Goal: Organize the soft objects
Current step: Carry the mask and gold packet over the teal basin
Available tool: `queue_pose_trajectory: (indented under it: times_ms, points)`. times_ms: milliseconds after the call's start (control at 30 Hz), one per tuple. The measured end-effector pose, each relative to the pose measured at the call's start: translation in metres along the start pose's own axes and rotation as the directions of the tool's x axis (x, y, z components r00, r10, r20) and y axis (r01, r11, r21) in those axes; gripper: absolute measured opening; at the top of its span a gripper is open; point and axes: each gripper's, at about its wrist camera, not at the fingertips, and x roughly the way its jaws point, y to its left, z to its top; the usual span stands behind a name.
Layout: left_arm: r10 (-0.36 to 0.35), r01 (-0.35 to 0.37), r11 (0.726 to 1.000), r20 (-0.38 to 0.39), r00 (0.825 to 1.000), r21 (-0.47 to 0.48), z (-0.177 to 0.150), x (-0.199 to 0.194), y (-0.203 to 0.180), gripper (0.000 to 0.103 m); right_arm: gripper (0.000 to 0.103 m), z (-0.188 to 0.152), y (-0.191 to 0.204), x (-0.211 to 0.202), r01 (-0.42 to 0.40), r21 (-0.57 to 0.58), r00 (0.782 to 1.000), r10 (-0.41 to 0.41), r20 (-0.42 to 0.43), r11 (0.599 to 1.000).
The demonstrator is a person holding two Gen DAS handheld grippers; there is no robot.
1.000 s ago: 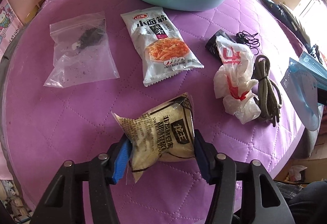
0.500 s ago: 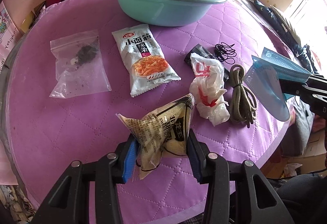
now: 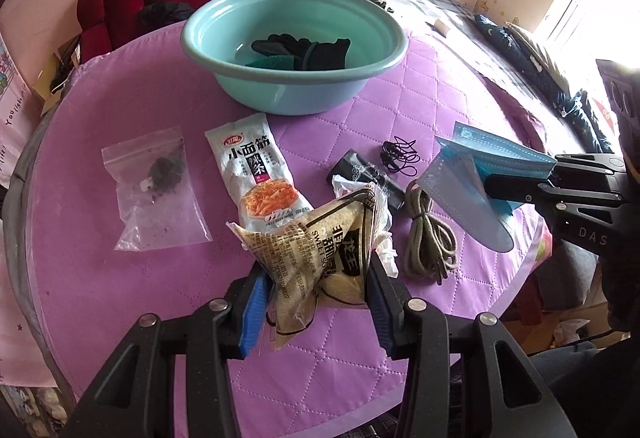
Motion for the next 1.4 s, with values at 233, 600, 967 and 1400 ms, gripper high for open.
queue_pose_trajectory:
  times_ms: [233, 600, 967, 1400]
  points:
    - [-0.005, 0.003, 1.0, 0.053, 0.999, 0.026, 0.018, -0.016, -0.003, 0.05, 0.009, 0.019, -0.002, -0.014, 0.014, 0.002, 0.998, -0.014, 0.058, 1.0]
    - [-0.003, -0.005, 0.998, 0.123, 0.992, 0.06, 0.049, -0.028, -0.004, 0.05, 0.009, 0.057, 0.001, -0.027, 0.03, -0.01, 0.992, -0.029, 0.126, 0.999]
    - [-0.008, -0.004, 0.997, 0.159, 0.987, 0.072, 0.094, -0.022, 0.009, 0.05, 0.009, 0.111, -0.009, -0.024, 0.012, 0.01, 0.989, -0.014, 0.145, 1.0]
    - [0.002, -0.015, 0.997, 0.165, 0.986, 0.079, 0.145, 0.004, 0.027, 0.05, 0.009, 0.176, -0.019, -0.008, 0.051, 0.019, 0.984, -0.054, 0.172, 0.999]
